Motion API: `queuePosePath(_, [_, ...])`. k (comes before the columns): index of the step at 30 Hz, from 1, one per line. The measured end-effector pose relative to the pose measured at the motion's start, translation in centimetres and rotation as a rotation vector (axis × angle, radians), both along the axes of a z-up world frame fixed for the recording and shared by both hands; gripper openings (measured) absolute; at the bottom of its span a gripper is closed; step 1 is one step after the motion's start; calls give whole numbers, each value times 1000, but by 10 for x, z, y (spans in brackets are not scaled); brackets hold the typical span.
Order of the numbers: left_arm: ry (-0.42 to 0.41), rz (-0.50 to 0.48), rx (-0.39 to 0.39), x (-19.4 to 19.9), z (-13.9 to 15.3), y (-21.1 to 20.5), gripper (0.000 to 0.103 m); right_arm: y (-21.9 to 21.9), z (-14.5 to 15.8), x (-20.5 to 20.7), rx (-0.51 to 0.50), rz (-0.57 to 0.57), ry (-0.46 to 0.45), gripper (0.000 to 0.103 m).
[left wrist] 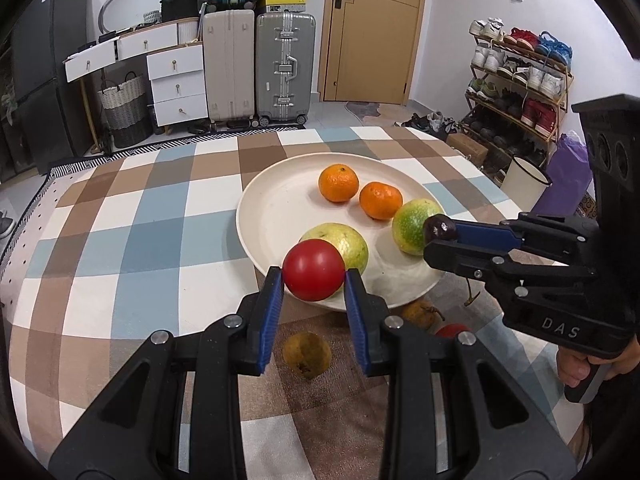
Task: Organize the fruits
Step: 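Carry the tomato and cherry over the cream plate with both tools, then open both tools to drop the tomato and cherry onto the plate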
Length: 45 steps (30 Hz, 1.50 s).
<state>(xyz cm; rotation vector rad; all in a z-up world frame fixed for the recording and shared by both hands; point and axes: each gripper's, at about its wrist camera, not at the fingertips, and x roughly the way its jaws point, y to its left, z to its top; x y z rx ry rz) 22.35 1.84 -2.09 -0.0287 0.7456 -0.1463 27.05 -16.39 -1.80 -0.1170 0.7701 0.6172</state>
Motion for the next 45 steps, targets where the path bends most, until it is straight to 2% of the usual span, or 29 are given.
queuePosePath(10, [27,-5,9,21,-11,-6,28,5,-10,12,2,0,30,27])
queuePosePath(26, [27,0,26,43,-21,-14,28,6,-8,15,-10,-41,-18,27])
queuePosePath(28, [13,-1,20,40,-18,-14,28,6,-7,15,-6,-42,-20,31])
queuePosePath(32, [11,-3,3,33,-11,-10,30,2,-1,7,-5,-51,-67,47])
queuePosePath(33, [8,-1,10,29,-9,-10,33,0,0,5,-3,-50,-71,49])
queuePosePath(35, [-5,11,26,22,-6,-7,47,-3,3,0,-4,-56,-83,53])
queuePosePath(37, [-32,27,35,11,0,-3,74,-7,5,-2,-3,-62,-86,68])
queuePosePath(38, [-47,35,37,6,3,-1,80,-9,6,-3,5,-63,-85,80])
queuePosePath(39, [-63,41,37,1,6,1,84,-12,6,-4,15,-63,-85,86])
queuePosePath(42, [-77,52,40,-14,12,8,85,-18,11,-8,31,-69,-81,94])
queuePosePath(44, [-83,65,38,-22,14,12,92,-22,13,-10,27,-81,-77,100])
queuePosePath(45, [-88,70,34,-27,15,14,101,-23,13,-12,28,-87,-80,102])
